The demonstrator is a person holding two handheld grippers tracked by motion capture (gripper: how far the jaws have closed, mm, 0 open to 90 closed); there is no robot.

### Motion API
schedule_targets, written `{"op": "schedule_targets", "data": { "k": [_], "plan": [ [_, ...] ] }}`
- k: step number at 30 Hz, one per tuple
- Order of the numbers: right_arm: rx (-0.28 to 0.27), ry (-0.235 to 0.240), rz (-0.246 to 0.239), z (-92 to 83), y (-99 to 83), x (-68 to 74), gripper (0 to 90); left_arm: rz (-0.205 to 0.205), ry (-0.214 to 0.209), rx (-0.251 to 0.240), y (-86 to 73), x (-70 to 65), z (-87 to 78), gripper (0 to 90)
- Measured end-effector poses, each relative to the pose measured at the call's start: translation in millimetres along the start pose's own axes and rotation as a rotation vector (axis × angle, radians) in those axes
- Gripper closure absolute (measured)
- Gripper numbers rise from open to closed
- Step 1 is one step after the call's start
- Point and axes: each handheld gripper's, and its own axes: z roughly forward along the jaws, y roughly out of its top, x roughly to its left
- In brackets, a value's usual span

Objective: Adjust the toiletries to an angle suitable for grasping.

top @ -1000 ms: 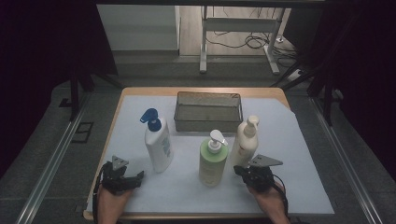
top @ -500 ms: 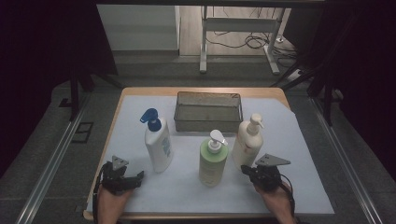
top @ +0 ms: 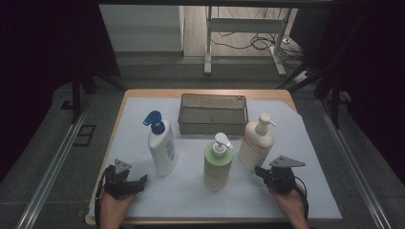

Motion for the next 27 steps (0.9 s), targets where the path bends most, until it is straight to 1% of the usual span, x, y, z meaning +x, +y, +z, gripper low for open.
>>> {"op": "schedule_targets", "data": {
  "k": [3,4,7,10,15,20,27],
  "plan": [
    [0.01,-0.005,-0.015,0.4,-0.5,1.3,84.9,0.0,0.0,0.0,0.0,0.0,0.0,12.2],
    [0.011,0.003,-0.011,-0.4,-0.2,2.4,84.7,0.001,0.0,0.0,0.0,0.0,0.0,12.2],
    [0.009,0.015,-0.023,-5.1,1.7,5.7,82.9,0.0,0.0,0.0,0.0,0.0,0.0,12.2],
    [0.001,0.016,-0.037,-13.3,2.6,8.0,80.0,0.0,0.0,0.0,0.0,0.0,0.0,12.2],
    [-0.012,0.008,-0.037,-27.8,5.3,7.6,72.5,0.001,0.001,0.0,-0.1,-0.1,0.0,12.2],
    [-0.023,-0.005,-0.041,-40.6,12.8,6.4,67.1,0.0,0.0,0.0,-0.1,0.0,0.0,12.2],
    [-0.038,-0.026,-0.025,-52.4,23.1,2.2,60.6,0.0,0.0,0.0,-0.1,0.0,0.0,12.2]
  ]
}}
